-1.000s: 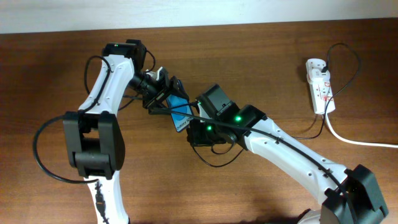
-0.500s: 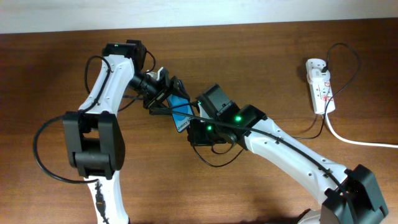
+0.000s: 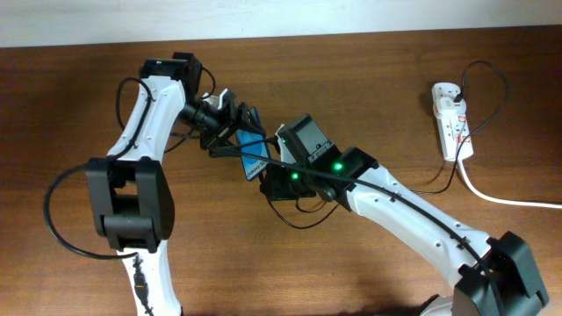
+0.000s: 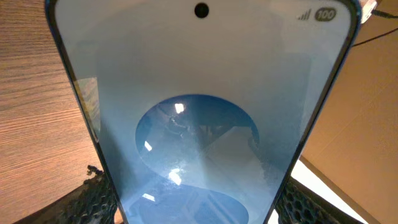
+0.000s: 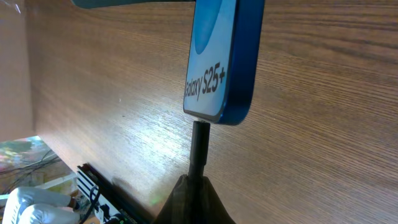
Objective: Plug charger to phone and switch on socket
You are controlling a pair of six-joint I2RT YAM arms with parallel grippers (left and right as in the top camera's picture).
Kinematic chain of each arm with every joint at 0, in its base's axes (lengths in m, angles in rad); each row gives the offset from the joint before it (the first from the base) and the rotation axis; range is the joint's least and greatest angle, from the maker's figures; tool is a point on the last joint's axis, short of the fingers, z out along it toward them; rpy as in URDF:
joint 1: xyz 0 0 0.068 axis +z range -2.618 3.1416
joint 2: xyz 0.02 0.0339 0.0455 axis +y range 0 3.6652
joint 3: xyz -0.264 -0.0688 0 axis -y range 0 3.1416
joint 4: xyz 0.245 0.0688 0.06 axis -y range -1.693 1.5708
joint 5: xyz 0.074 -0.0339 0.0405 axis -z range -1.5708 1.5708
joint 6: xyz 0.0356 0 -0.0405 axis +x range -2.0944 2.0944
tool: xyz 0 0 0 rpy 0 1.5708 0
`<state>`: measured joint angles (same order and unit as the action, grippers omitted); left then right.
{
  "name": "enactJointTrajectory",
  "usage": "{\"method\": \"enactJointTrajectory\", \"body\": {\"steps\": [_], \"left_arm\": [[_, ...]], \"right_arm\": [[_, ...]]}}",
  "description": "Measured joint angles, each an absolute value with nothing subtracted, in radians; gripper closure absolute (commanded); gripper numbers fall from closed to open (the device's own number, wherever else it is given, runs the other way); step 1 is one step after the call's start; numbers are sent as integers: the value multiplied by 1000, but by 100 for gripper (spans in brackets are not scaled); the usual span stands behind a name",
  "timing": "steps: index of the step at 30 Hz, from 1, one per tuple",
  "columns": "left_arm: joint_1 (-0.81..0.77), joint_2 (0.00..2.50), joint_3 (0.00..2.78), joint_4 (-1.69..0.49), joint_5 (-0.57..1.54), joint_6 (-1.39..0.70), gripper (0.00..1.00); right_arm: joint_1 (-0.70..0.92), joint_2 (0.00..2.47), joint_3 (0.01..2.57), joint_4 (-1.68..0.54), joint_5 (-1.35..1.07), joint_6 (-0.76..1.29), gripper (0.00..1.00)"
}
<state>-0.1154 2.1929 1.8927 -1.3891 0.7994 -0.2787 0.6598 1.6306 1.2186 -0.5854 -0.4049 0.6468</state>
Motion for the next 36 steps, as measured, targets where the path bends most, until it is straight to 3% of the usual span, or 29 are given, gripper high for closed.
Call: {"method": "enactJointTrajectory", "body": {"steps": [4, 10, 12, 16, 20, 23, 28, 36], "left_arm": [[-115, 2193, 1894, -1396, 800, -275, 56], [-133, 2193, 1893, -1419, 803, -268, 52], [-135, 2194, 1893, -1412, 804, -268, 51], [-135, 2194, 1893, -1372, 803, -268, 51], [-135, 2194, 1893, -1352, 771, -268, 51], [-135, 2194, 1893, -1273, 683, -267, 53], [-147, 2194, 1893, -1174, 461, -274, 53], [-319, 2194, 1893, -1145, 102, -394, 51]], "right_arm": [[659, 1631, 1211, -525, -374, 646, 83], [642, 1628, 1212, -538, -310, 646, 81], [642, 1628, 1212, -554, -310, 646, 69], [641, 1578, 1212, -589, -306, 643, 57], [641, 1431, 1214, -678, -267, 615, 58], [651, 1350, 1222, -787, -110, 529, 58], [709, 1379, 1222, -864, 211, 493, 57], [710, 1514, 1222, -864, 257, 495, 64]]}}
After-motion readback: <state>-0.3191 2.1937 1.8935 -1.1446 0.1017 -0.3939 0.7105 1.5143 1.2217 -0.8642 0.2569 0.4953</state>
